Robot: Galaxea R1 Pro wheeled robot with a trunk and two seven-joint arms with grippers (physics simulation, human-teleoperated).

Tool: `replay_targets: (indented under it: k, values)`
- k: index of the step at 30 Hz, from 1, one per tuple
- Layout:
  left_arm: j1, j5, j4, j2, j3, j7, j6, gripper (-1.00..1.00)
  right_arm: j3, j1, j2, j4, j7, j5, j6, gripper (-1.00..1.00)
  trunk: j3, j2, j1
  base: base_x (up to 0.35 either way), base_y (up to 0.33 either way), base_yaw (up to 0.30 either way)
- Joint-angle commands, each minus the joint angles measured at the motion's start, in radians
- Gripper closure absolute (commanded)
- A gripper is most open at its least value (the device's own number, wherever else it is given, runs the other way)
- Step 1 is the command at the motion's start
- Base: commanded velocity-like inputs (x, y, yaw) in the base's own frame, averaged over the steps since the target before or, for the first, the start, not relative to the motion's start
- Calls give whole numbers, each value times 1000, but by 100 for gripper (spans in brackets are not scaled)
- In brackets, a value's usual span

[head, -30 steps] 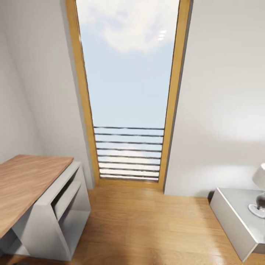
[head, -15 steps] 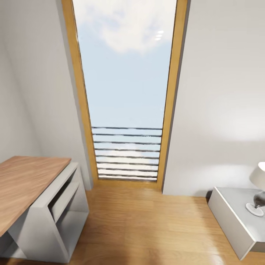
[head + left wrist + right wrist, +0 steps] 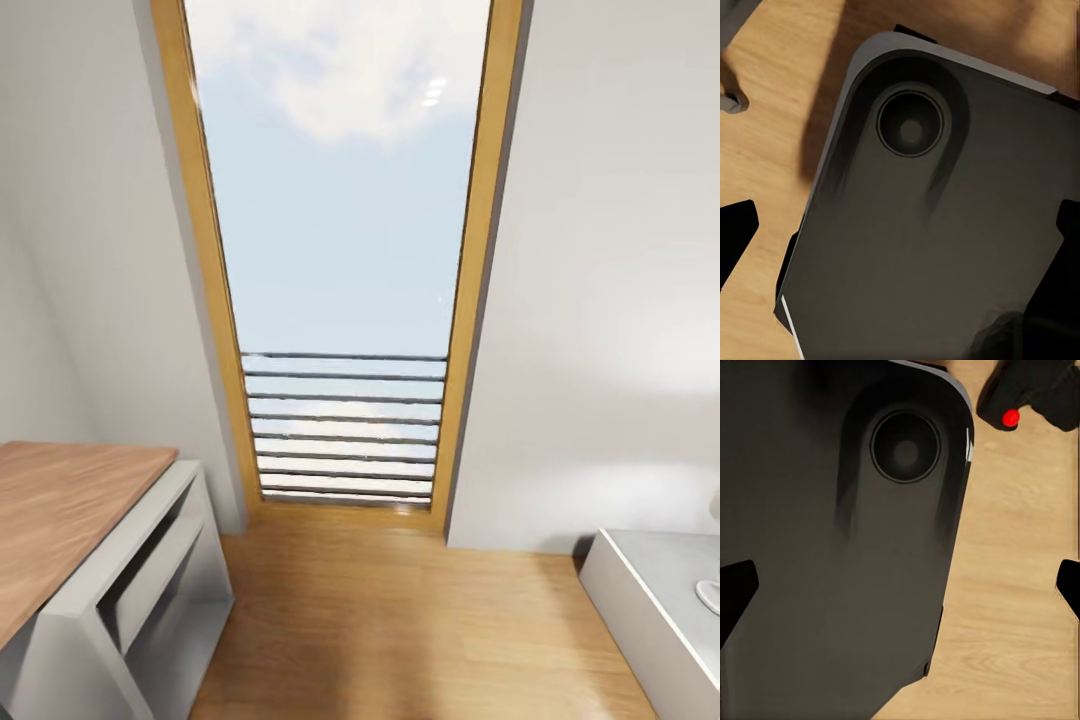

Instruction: Attach the digital camera to the camera tripod in the bedroom.

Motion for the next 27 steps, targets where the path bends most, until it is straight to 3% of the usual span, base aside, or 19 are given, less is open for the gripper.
replay_targets:
  k: [1, 27]
  values:
    - [0, 3, -1, 0, 1, 0, -2, -100, 0, 0, 0, 0, -1, 8, -3, -100, -1, 0, 1, 318, 0, 0]
    - [0, 3, -1, 0, 1, 0, -2, -100, 0, 0, -3, 0, -1, 10, -3, -100, -1, 0, 1, 321, 0, 0]
